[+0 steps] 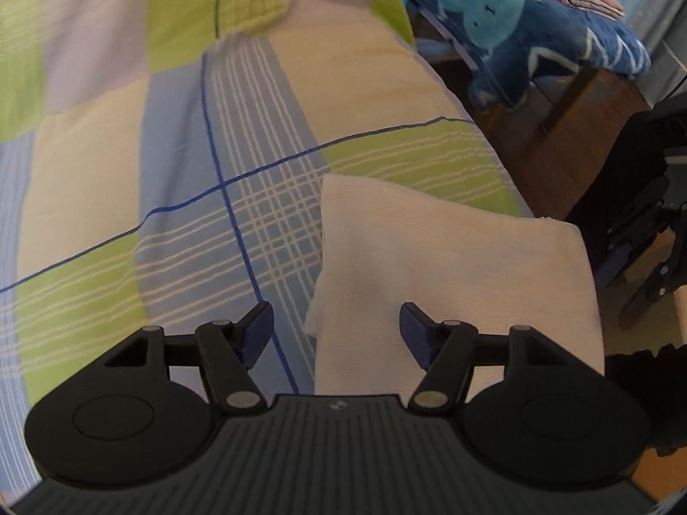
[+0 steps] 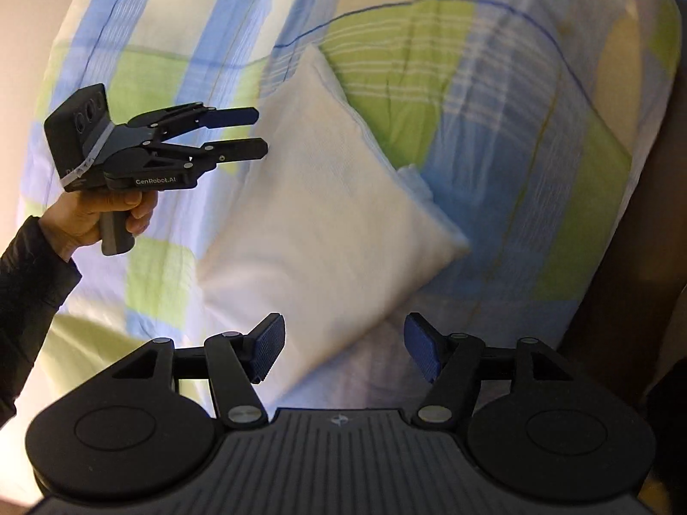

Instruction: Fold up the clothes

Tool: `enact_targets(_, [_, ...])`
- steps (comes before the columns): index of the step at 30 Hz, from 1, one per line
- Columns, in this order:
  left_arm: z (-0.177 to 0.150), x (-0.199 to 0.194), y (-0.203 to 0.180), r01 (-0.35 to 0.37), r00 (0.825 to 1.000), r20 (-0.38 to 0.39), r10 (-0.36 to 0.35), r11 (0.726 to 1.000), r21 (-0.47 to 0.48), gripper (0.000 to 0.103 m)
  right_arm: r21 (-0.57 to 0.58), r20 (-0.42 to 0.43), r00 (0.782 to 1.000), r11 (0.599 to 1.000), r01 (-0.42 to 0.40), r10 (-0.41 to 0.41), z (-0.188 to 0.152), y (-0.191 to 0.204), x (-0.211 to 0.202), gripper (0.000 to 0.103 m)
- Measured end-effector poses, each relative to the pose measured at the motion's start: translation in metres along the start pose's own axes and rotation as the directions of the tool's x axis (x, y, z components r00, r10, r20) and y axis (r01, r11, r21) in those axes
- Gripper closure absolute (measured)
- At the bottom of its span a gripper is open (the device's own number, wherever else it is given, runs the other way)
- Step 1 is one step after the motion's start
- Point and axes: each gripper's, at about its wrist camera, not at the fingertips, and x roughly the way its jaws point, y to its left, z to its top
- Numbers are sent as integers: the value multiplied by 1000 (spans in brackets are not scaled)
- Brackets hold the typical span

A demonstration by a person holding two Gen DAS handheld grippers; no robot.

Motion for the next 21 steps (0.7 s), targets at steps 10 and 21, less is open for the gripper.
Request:
enact_targets(10, [38,26,22,249,956,-196,-219,958,144,81,262,127,991,963,-69,36,-15,-10,6,47])
enact_targets(21, [34,29,17,241,962,-172,-212,955,171,86,307,159,986,947,-91,43,3,-18,2,97])
